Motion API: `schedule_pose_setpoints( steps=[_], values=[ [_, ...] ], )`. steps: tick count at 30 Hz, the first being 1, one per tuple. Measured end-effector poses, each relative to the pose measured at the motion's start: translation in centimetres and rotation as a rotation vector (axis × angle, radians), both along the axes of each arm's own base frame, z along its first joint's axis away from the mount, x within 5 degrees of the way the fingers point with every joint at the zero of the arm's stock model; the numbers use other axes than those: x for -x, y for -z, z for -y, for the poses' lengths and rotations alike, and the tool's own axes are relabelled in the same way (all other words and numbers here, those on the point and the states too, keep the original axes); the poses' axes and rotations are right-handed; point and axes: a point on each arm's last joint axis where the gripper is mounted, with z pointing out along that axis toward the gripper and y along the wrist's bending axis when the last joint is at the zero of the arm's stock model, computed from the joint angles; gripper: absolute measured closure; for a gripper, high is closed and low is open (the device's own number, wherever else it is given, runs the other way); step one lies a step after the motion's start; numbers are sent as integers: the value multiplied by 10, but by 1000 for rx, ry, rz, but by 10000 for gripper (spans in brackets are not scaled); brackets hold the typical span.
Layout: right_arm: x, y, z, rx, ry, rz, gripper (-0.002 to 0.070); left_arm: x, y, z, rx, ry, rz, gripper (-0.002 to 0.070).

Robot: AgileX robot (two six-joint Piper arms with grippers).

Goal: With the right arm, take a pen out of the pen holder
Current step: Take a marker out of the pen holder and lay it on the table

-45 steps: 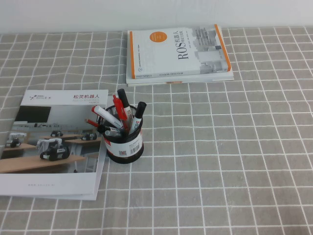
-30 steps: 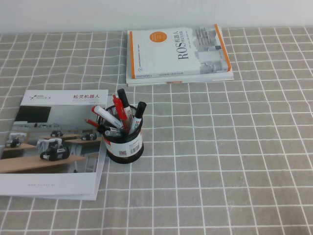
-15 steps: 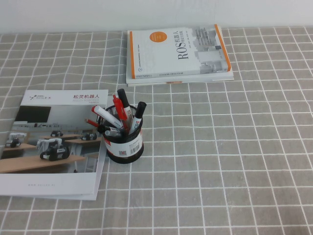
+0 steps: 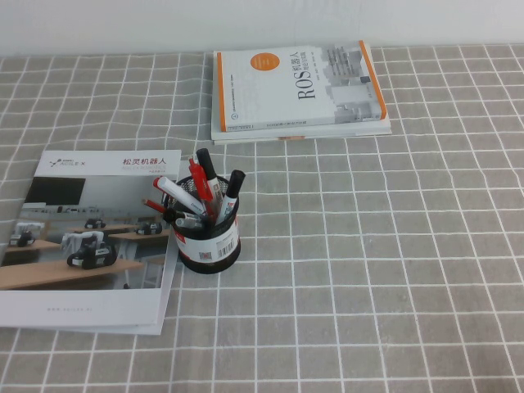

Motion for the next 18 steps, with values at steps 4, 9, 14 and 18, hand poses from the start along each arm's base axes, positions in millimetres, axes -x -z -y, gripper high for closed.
schedule_pose_setpoints(
  steps=[4, 9, 14, 18],
  values=[
    [0, 0, -1, -29, -2, -3, 689, 0, 0, 0, 0, 0, 0, 678],
    [0, 0, -2, -50, -3, -4, 689, 0, 0, 0, 0, 0, 0, 678],
    [-1, -5, -3, -135, -1, 36, 689, 0, 0, 0, 0, 0, 0, 678],
    [-3, -18, -3, -298, 28, 166, 689, 0, 0, 0, 0, 0, 0, 678]
  ],
)
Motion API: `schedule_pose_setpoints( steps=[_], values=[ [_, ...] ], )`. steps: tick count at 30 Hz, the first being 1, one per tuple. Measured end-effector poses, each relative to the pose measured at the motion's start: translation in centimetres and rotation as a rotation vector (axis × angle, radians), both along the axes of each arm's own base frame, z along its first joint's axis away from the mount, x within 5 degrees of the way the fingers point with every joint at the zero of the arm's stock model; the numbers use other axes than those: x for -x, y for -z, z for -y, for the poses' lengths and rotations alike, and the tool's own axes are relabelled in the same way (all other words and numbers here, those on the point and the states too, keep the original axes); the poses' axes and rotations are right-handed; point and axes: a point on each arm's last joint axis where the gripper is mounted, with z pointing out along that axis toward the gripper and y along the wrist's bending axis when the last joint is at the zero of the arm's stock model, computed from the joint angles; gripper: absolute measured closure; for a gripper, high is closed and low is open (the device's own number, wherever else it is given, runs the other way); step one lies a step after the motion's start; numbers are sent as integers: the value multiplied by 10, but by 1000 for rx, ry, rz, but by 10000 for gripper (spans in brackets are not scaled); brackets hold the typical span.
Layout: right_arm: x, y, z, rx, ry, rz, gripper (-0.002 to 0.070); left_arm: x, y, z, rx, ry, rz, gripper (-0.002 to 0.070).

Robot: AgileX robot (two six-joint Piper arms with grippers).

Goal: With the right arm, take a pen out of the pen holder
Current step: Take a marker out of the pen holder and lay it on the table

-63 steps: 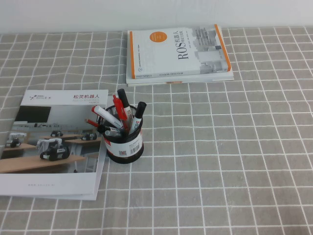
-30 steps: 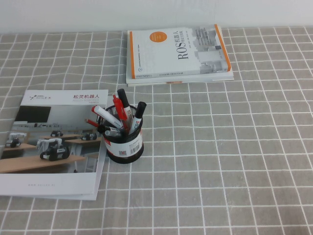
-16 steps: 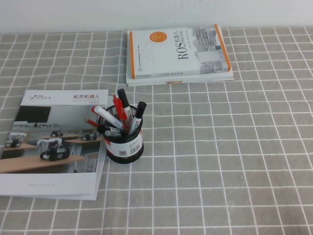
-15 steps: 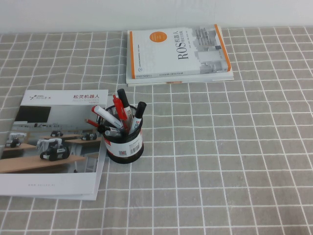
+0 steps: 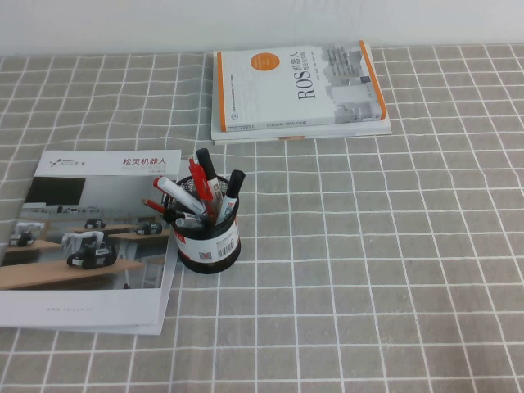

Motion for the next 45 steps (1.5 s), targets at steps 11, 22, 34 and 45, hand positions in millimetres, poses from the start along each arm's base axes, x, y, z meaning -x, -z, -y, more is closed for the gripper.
schedule_pose_setpoints(
  steps=[11, 22, 34, 45],
  values=[
    [-1, -13, 4, -273, 53, 103, 689, 0, 0, 0, 0, 0, 0, 678],
    [-2, -48, -16, -177, -145, -205, 689, 0, 0, 0, 0, 0, 0, 678],
    [-60, -110, -33, 50, -340, -628, 689, 0, 0, 0, 0, 0, 0, 678],
    [-136, -120, -65, 165, -499, -746, 689, 0, 0, 0, 0, 0, 0, 678]
  ],
)
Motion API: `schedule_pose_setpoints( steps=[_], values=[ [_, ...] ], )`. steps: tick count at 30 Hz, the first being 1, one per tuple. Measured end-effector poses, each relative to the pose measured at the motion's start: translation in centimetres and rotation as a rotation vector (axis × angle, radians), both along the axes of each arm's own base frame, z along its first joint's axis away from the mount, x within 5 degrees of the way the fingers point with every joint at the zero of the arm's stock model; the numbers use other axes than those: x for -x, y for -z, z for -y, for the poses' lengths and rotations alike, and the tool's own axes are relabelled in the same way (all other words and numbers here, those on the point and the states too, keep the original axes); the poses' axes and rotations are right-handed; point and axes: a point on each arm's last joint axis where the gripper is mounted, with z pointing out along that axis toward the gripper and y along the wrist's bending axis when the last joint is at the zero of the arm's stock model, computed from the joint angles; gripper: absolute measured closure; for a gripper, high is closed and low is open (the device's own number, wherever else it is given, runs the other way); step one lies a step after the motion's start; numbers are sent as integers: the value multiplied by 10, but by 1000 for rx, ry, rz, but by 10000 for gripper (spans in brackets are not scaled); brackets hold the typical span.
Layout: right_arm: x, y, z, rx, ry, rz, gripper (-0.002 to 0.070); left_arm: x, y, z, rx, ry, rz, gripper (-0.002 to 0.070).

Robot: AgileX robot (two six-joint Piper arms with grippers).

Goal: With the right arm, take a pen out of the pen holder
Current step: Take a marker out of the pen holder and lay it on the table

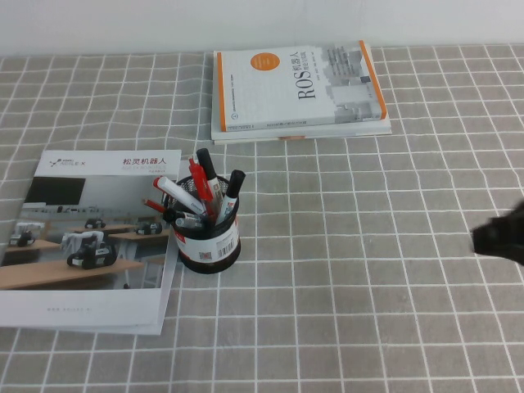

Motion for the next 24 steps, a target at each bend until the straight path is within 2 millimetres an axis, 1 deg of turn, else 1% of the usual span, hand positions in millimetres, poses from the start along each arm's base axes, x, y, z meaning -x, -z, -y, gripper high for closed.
schedule_pose_setpoints(
  steps=[1, 5, 10, 15, 18, 21, 23, 24],
  values=[
    [-4, -2, -5, 5, -17, 9, 689, 0, 0, 0, 0, 0, 0, 678],
    [-23, -1, -42, 33, -124, 11, 689, 0, 0, 0, 0, 0, 0, 678],
    [-43, 6, -88, 81, -243, 7, 689, 0, 0, 0, 0, 0, 0, 678],
    [-60, 9, -133, 78, -321, 60, 689, 0, 0, 0, 0, 0, 0, 678],
    [-69, 12, -154, 57, -328, 116, 688, 0, 0, 0, 0, 0, 0, 678],
    [-76, 16, -168, 32, -316, 171, 679, 0, 0, 0, 0, 0, 0, 678],
    [-82, 19, -176, -1, -290, 211, 644, 0, 0, 0, 0, 0, 0, 678],
    [-85, 20, -178, -17, -274, 227, 613, 0, 0, 0, 0, 0, 0, 678]
  ],
)
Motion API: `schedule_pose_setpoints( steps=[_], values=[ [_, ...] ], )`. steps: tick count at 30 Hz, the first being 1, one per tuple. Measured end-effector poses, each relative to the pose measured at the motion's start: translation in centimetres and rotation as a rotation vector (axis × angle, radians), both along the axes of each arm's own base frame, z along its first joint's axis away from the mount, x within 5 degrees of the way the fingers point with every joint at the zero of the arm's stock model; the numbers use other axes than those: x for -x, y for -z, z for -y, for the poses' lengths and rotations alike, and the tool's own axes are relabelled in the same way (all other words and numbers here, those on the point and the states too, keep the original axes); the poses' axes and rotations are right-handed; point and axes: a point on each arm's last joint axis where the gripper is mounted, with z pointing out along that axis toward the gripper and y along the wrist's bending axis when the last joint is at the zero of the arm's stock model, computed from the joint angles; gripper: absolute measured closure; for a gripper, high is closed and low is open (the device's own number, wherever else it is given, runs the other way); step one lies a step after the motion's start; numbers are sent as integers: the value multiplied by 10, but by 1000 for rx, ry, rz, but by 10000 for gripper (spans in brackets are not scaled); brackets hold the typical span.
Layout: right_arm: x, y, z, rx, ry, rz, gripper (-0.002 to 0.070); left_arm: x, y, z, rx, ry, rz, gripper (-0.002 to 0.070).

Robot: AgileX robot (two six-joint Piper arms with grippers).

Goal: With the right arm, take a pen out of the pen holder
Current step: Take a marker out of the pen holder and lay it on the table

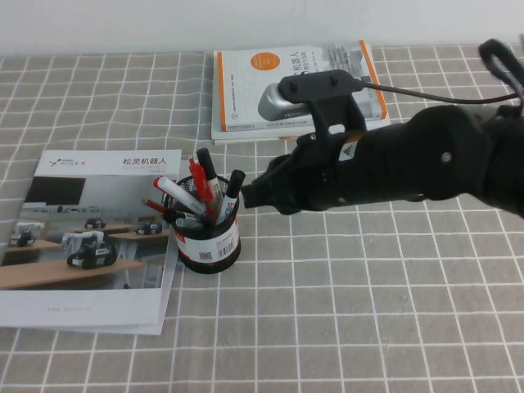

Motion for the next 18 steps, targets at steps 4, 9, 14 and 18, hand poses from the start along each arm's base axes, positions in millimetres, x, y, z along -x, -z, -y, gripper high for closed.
schedule_pose_setpoints(
  steps=[4, 9, 14, 18],
  values=[
    [-10, 7, -6, -46, 46, 31, 441, 0, 0, 0, 0, 0, 0, 678],
    [-19, 19, -12, -90, 98, 27, 274, 0, 0, 0, 0, 0, 0, 678],
    [-27, 31, -16, -116, 140, 15, 244, 0, 0, 0, 0, 0, 0, 678],
    [-32, 38, -18, -129, 169, 19, 239, 0, 0, 0, 0, 0, 0, 678]
  ],
)
